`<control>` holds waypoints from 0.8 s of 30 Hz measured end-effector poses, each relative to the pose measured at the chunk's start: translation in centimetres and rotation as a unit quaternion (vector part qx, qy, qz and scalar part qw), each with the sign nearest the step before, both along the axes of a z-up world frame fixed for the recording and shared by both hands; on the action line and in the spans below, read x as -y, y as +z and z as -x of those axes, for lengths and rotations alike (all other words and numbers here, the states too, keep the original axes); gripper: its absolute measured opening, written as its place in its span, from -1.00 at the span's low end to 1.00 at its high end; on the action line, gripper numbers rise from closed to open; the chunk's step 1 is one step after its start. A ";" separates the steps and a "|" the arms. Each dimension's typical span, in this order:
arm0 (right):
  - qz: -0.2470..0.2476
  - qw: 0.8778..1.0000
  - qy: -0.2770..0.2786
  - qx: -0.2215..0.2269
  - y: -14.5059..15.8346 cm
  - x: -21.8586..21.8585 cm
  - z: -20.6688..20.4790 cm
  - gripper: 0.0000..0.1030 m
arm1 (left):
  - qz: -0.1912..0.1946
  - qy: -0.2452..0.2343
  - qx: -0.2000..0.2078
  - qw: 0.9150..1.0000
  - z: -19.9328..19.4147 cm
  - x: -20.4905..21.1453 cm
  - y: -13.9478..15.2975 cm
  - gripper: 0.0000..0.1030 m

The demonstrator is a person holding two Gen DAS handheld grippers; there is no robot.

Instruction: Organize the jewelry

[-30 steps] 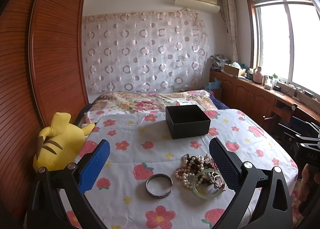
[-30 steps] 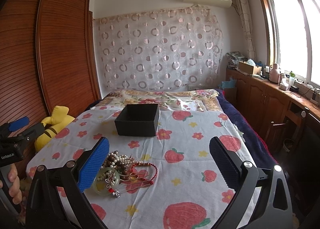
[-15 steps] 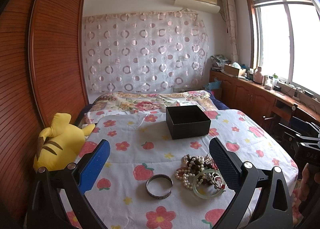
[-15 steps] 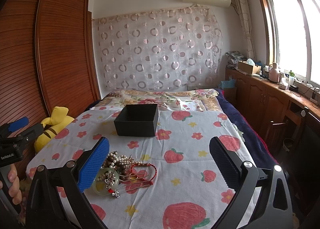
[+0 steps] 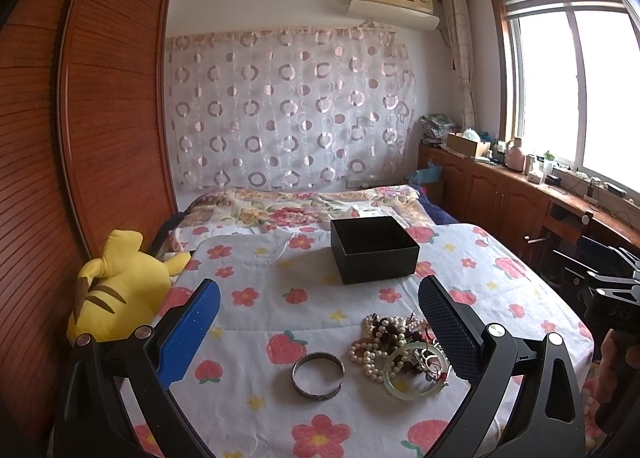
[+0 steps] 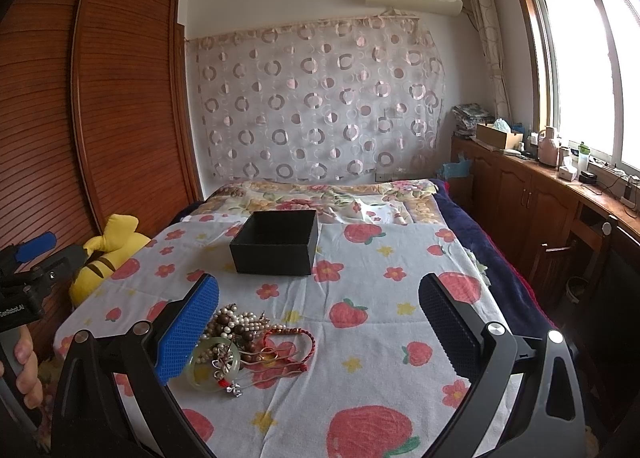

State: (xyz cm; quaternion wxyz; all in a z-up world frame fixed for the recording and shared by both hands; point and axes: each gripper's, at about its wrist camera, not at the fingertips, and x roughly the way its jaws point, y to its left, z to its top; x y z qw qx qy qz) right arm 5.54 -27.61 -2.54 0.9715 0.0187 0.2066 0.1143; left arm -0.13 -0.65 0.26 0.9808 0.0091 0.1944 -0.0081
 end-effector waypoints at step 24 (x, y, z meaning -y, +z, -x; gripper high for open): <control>0.021 0.997 0.063 -0.025 -1.4 -2.3 -0.1 0.76 | -0.004 0.018 -0.056 0.998 -0.8 -2.5 -3.8 0.86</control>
